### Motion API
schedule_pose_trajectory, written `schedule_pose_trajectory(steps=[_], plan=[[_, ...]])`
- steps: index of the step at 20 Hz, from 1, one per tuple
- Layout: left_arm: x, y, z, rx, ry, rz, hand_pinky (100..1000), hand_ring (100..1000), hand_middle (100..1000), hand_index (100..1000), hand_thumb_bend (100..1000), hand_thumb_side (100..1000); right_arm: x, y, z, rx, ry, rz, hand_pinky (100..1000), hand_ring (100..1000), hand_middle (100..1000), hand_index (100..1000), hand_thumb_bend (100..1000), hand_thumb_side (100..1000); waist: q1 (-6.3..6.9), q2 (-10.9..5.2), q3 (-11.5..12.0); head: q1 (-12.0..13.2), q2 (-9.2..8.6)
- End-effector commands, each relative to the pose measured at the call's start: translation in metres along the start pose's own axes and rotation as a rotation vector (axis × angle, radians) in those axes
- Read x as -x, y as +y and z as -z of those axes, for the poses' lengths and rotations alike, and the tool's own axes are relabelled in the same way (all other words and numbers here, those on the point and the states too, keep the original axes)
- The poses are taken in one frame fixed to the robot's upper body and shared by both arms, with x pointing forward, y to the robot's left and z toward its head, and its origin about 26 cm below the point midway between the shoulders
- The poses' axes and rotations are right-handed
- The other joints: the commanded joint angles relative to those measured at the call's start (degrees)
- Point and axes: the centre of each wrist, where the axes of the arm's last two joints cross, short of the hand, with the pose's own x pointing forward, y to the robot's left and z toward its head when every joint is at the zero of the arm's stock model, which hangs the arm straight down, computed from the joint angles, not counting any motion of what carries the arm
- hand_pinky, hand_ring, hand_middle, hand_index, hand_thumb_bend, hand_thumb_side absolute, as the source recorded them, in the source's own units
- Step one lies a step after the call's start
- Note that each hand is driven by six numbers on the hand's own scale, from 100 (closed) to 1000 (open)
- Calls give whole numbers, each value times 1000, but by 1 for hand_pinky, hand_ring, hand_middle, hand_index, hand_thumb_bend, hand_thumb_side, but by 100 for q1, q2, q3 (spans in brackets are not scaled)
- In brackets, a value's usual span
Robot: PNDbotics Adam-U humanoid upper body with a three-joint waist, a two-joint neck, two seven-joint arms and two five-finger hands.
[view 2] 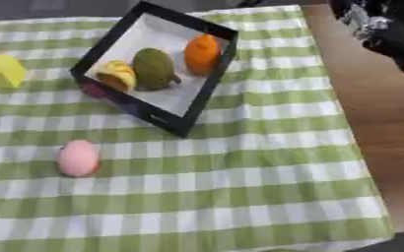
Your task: Pick up objects on the table and place them in the box.
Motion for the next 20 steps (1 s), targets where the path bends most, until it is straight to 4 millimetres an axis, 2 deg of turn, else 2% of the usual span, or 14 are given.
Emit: schedule_pose_trajectory(steps=[1, 5, 14, 20], plan=[[13, 14, -17, -70, 42, 26, 902, 872, 792, 820, 699, 100, -7, -8, 2, 2, -16, -41, 992, 823, 709, 784, 227, 357, -77, 20, -11, 53, -15], [18, 10, -17, -64, 46, 13, 905, 868, 785, 805, 622, 100, -7, -9, 2, 1, -16, -45, 992, 823, 709, 784, 224, 361, -78, 60, -24, 45, -15], [14, 19, -17, -151, 17, -31, 894, 849, 778, 813, 575, 100, -7, -9, 4, -6, -16, -50, 993, 823, 710, 784, 216, 369, -93, 139, -60, 41, -15], [6, 28, -15, -228, -14, -5, 895, 852, 772, 813, 615, 100, -10, -9, 7, -16, -34, -54, 993, 823, 711, 784, 214, 371, -86, 222, -190, 163, -106]])
